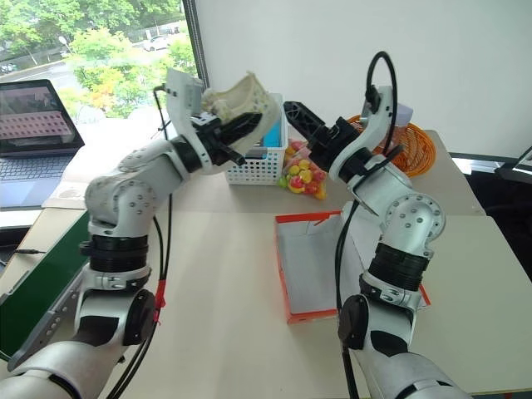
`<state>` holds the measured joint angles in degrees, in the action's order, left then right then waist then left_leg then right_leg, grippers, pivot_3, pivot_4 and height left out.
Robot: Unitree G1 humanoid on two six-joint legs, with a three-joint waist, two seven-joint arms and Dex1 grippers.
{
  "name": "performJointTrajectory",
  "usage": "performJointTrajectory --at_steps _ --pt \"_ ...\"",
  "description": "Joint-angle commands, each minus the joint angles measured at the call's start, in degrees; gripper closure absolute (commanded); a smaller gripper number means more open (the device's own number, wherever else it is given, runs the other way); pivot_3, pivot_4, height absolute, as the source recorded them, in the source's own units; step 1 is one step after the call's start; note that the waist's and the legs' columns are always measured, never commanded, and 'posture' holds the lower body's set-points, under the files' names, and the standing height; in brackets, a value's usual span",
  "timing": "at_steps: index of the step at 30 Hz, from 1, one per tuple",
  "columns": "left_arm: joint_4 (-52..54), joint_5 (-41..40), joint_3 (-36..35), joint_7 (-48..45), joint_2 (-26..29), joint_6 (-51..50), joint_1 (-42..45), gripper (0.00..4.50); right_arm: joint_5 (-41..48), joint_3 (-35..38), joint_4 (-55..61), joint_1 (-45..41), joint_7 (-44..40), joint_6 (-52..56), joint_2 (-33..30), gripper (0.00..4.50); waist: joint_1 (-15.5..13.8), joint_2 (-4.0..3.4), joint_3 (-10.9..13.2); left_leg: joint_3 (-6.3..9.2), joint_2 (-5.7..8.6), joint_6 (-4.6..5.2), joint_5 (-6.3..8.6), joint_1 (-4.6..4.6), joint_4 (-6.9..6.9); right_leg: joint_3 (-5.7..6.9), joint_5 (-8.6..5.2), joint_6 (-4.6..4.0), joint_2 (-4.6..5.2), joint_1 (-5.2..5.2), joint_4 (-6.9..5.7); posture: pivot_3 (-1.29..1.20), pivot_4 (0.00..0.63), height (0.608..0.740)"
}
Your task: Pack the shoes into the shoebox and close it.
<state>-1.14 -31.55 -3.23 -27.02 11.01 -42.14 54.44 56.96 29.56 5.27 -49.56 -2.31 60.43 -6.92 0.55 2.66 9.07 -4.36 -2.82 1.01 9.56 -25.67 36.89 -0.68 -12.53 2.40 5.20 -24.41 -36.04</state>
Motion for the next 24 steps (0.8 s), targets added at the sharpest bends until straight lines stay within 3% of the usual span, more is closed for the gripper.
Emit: performJointTrajectory --at_steps 1,12,13,20,22,24 --pt "1.3 -0.5 0.27 -0.48 -1.64 2.19 2.58 4.47 4.1 0.59 3.74 -0.5 2.69 -0.81 -0.41 0.0 0.37 -0.04 0.02 0.0 0.0 0.01 0.0 0.0 0.0 -0.02 0.0 0.01 0.0 0.0 0.0 0.0 0.15 0.74" --pt "4.87 -2.84 1.16 0.44 -5.64 -1.48 1.46 4.47 6.21 -0.9 3.65 0.62 4.9 -3.79 -1.65 0.0 0.43 -0.17 0.09 0.04 0.01 0.02 0.0 0.01 0.0 -0.05 0.0 0.05 -0.04 0.01 0.02 0.0 0.15 0.74" --pt "5.38 -3.09 1.27 0.52 -5.82 -1.99 1.08 4.5 6.25 -0.97 3.39 0.56 4.88 -4.24 -1.68 0.49 0.45 -0.17 0.09 0.04 0.01 0.02 0.0 0.0 0.0 -0.05 -0.01 0.05 -0.04 0.01 0.02 0.0 0.15 0.74" --pt "6.08 -3.5 1.13 0.66 -5.4 -3.35 0.36 4.5 7.62 -1.56 2.6 0.59 3.89 -5.98 -1.87 2.77 0.46 -0.22 0.12 0.05 0.01 0.03 -0.01 0.01 0.01 -0.06 0.0 0.05 -0.05 0.01 0.02 0.0 0.15 0.74" --pt "5.88 -3.36 1.04 0.67 -5.11 -3.33 0.41 4.5 7.89 -1.65 2.43 0.64 3.86 -6.26 -2.08 3.32 0.43 -0.23 0.12 0.07 0.0 0.03 -0.01 0.0 0.0 -0.05 -0.01 0.05 -0.06 0.01 0.02 0.0 0.15 0.74" --pt "5.73 -3.26 0.93 0.7 -4.9 -3.22 0.42 4.5 8.17 -1.8 2.29 0.69 3.9 -6.49 -2.41 3.53 0.42 -0.24 0.13 0.06 0.01 0.03 -0.01 0.0 0.0 -0.05 -0.01 0.05 -0.05 0.01 0.04 0.0 0.15 0.74"
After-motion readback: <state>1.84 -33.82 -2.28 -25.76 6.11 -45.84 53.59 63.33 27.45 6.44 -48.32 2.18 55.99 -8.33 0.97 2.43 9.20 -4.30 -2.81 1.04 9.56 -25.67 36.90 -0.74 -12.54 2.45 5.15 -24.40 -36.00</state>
